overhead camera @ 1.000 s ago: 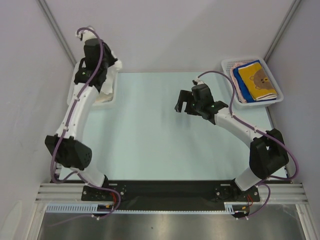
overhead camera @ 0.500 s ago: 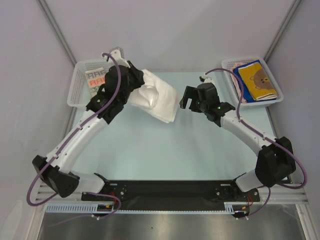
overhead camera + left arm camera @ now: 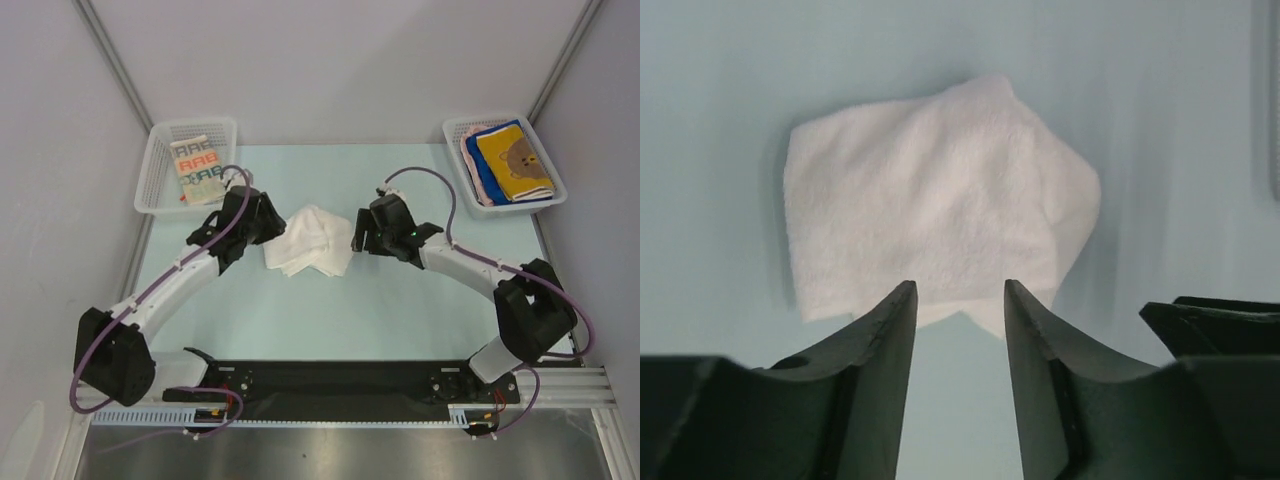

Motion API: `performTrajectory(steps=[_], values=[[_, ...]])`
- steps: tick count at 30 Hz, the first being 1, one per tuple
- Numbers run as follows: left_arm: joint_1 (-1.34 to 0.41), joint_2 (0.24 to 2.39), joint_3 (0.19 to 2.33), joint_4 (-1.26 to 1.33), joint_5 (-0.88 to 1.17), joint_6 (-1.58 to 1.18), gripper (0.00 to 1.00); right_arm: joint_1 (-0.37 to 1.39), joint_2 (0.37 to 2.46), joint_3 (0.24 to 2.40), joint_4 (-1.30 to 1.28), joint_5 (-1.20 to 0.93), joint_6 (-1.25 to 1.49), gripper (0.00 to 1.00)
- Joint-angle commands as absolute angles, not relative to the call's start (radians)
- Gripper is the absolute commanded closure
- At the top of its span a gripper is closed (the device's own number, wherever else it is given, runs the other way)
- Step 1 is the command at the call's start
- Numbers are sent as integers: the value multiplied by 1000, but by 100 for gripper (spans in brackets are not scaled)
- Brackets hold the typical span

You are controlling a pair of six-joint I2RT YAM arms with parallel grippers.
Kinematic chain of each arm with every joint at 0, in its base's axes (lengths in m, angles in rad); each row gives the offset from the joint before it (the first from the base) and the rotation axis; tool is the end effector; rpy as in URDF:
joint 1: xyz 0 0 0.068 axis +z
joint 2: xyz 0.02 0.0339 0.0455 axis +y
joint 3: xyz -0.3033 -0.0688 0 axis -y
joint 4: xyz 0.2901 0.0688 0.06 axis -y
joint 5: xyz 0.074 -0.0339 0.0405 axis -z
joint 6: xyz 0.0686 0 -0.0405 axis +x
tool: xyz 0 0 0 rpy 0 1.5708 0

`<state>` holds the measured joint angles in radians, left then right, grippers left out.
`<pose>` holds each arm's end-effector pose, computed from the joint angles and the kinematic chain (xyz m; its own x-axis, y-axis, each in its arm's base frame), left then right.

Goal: Fold and stack the towels
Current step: Flatten out the crumpled towel

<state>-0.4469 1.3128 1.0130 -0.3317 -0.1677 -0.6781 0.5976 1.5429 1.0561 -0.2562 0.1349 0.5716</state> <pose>0.3222 -0.1417 0.2948 -0.6057 -0.3956 -0.6904 -0.0967 0.8978 -0.4296 0.3363 0.2178 0.2380 -0.7277 0.1532 -0.6686 -0.0975 0.9417 0.3219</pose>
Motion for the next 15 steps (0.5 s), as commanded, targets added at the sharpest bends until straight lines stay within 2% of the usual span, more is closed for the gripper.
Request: performTrajectory(steps=[1,8,15], values=[[-454,1226,901,-293,-89,-732,56,653,1594,1005,-201,104,627,30],[-543,1151,695,-261,-60,-755,57,681,1695,983,-120,11,672,33],[-560,1146,609,-206,-28,-764,56,701,1730,940,-23,-17,764,32]])
